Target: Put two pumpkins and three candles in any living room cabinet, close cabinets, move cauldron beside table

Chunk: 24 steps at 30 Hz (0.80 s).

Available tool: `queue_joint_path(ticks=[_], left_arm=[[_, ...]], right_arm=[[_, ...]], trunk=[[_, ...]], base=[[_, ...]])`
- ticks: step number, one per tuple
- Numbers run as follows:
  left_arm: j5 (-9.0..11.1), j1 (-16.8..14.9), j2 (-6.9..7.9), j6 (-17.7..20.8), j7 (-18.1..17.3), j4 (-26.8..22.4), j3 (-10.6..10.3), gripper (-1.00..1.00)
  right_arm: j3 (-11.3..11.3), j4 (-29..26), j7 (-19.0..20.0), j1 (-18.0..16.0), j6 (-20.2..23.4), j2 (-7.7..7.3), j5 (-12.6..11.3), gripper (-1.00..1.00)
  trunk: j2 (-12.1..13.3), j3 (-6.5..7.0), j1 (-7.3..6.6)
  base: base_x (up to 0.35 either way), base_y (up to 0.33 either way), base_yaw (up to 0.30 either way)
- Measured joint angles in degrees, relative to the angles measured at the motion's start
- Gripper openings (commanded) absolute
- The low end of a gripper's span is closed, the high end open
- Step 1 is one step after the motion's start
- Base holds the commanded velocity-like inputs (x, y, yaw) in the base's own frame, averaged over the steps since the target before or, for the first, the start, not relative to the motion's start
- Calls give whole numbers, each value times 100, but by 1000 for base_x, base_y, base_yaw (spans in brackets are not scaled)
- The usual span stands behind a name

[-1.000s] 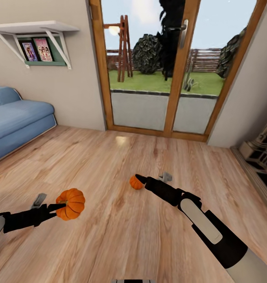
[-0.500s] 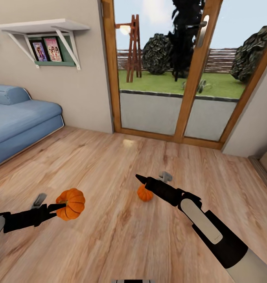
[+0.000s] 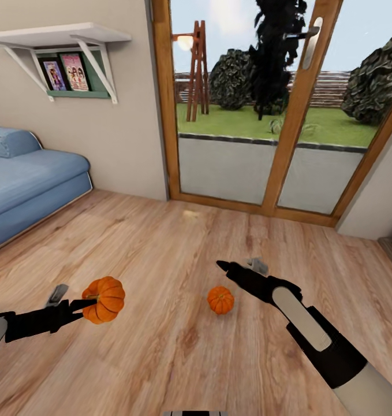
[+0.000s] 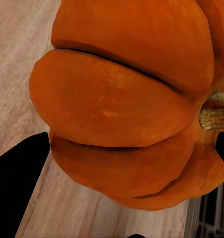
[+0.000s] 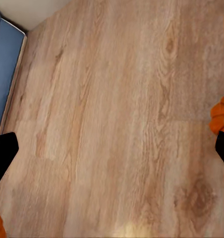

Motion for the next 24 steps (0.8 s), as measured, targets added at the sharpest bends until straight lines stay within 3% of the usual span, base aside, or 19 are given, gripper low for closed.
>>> queue_joint_path(ticks=[3,9,24], left_arm=[[-9,0,-1,-3,0,-2,-1,-100],[6,0,0,3,0,-4,0,-100],[56,-1,-9,21,-8,-50,-8,-100]], right_arm=[[-129,95,-48,0,75,2,-46,100],[-164,147,-54,0,121,15,-50,100],[-168,504,-44,0,373,52,-4,100]], trunk=[[0,0,1],[0,0,2],[0,0,-1]], base=[[44,-244,0],[6,-213,0],[159,3,0]])
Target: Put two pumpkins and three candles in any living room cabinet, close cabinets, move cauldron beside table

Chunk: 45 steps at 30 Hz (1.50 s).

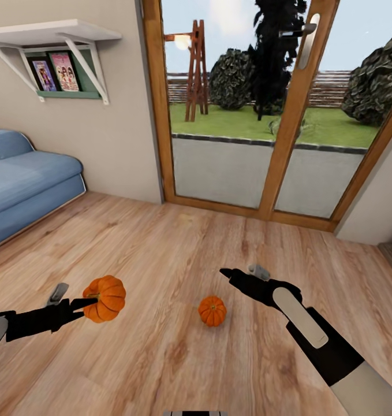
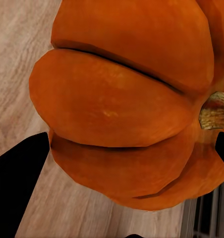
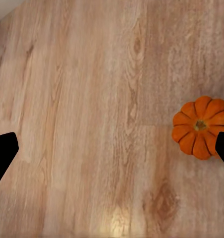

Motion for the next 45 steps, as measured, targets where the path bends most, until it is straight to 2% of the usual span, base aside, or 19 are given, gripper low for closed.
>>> queue_joint_path(ticks=[10,13,16,21,33,36,38,42,44,45], left_arm=[[33,21,8,-5,-8,-96,16,-100],[246,26,8,1,-4,-106,17,-100],[314,27,10,-5,-1,-108,17,-100],[346,27,13,-6,0,-111,17,-100],[349,27,9,-6,-1,-117,9,-100],[356,27,9,-6,-1,-117,8,-100],[357,27,9,-1,-6,-117,8,-100],[357,27,9,1,-42,-139,8,-100],[426,25,12,25,-186,-207,14,-100],[390,28,14,11,-328,-260,15,-100]], right_arm=[[-12,123,-11,0,46,0,-5,100],[-17,408,-13,0,198,0,-15,100],[-14,727,-24,0,330,0,-19,100],[-13,1043,-30,0,367,0,-25,100],[-12,1162,67,0,337,7,-29,100],[-12,1317,364,0,336,5,-29,100],[-18,1463,833,0,337,2,-16,100],[-21,1553,1157,-1,325,1,-8,100],[-21,1562,1194,-1,309,1,-4,100],[-21,1565,1210,-1,298,1,-2,100]], trunk=[[0,0,2],[-3,-66,10],[-7,-133,18],[-14,-243,31],[-30,-509,62],[-34,-576,70],[-37,-620,75],[-42,-709,85],[-45,-753,90],[-47,-775,93]], base=[[38,-6,0],[0,0,0],[0,0,0],[0,0,0],[0,0,0],[0,0,0],[0,0,0],[0,0,0],[0,0,0],[0,0,0]])
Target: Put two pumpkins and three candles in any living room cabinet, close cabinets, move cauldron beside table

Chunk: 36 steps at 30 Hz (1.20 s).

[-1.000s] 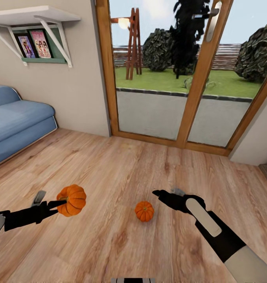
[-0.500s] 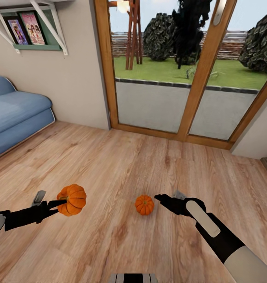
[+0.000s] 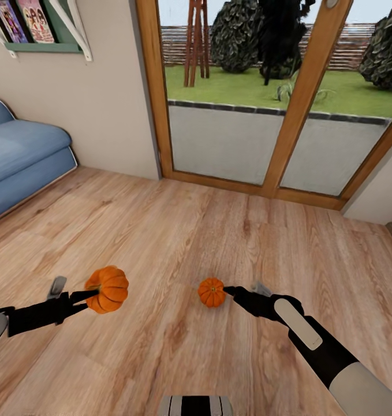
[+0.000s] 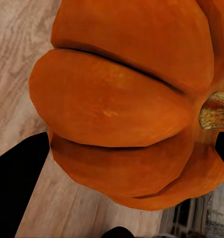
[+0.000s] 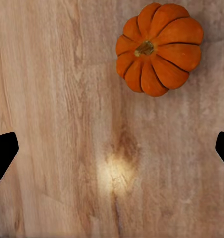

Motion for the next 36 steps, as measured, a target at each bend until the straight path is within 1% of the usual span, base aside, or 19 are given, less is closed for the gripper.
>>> queue_joint_path(ticks=[2,3,4,7,9,13,17,19,20,26,27,29,30,31,33,34,36], left_arm=[[63,15,1,26,-310,-137,3,-100],[50,22,2,22,-423,-185,4,-100],[17,26,2,6,-504,-215,1,-100],[6,32,3,3,-624,-266,-3,-100],[29,33,7,-2,-653,-276,4,-100],[138,34,15,0,-661,-284,5,-100],[176,34,144,-5,-665,-287,0,-100],[281,32,269,-8,-668,-289,0,-100],[324,33,309,-1,-667,-305,-1,-100],[335,41,335,-1,-670,-330,-11,-100],[337,41,336,1,-670,-331,-13,-100],[340,42,324,4,-671,-332,-24,-100],[333,42,322,-1,-678,-331,-26,-100],[335,43,321,1,-713,-330,-27,-100],[369,42,320,18,-903,-321,-28,-100],[353,43,319,12,-976,-315,-28,-100],[336,42,319,3,-1052,-310,-28,-100]], right_arm=[[0,3,22,0,-18,0,4,100],[0,4,31,0,-25,0,9,100],[0,5,37,0,-34,0,14,100],[0,5,103,0,-55,0,26,100],[-6,6,332,0,-65,0,37,100],[-7,6,456,0,-136,0,46,100],[-1,0,497,0,-327,0,61,100],[0,-2,501,0,-358,0,64,100],[0,-2,504,0,-366,0,65,100],[0,-7,545,0,-498,0,66,100],[-3,-5,609,-1,-550,0,64,100],[-14,0,982,-1,-651,-5,46,100],[-21,3,1079,-1,-675,-8,42,100],[-51,4,1141,-1,-707,-12,38,100],[-215,5,1213,-1,-782,-21,33,100],[-283,5,1228,-1,-796,-26,31,100],[-350,5,1241,-1,-812,-36,29,100]], trunk=[[-3,-44,5],[-4,-66,8],[-5,-89,10],[-9,-155,18],[-12,-200,23],[-18,-288,33],[-23,-377,44],[-26,-421,49],[-27,-443,51],[-35,-576,67],[-36,-599,70],[-39,-643,75],[-40,-665,77],[-42,-687,80],[-44,-732,85],[-46,-754,88],[-48,-798,93]], base=[[0,0,0],[0,0,0],[0,0,0],[0,0,0],[0,0,0],[0,0,0],[0,0,0],[0,0,0],[0,0,0],[0,0,0],[0,0,0],[0,0,0],[0,0,0],[0,0,0],[0,0,0],[0,0,0],[0,0,0]])
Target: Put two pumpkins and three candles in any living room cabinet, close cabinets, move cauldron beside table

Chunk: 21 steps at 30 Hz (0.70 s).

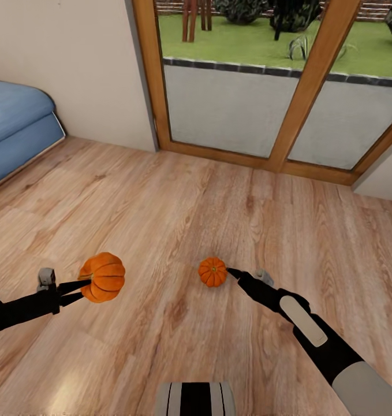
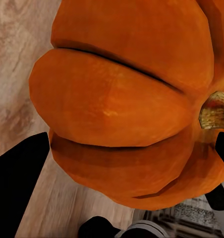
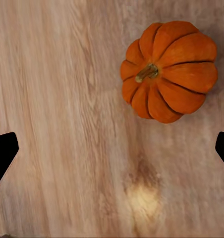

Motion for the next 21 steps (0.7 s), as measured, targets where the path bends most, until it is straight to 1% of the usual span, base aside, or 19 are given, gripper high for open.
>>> queue_joint_path(ticks=[4,7,21], left_arm=[[-11,0,0,-5,-71,4,-1,-100],[-11,0,0,-5,-86,5,0,-100],[-12,0,17,-6,-107,5,0,-100]], right_arm=[[-63,0,23,0,-132,-26,-3,100],[-68,4,139,0,-229,-33,-12,100],[-69,5,196,0,-267,9,-16,100]], trunk=[[-5,-89,10],[-9,-155,18],[-28,-466,54]], base=[[0,0,0],[0,0,0],[0,0,0]])
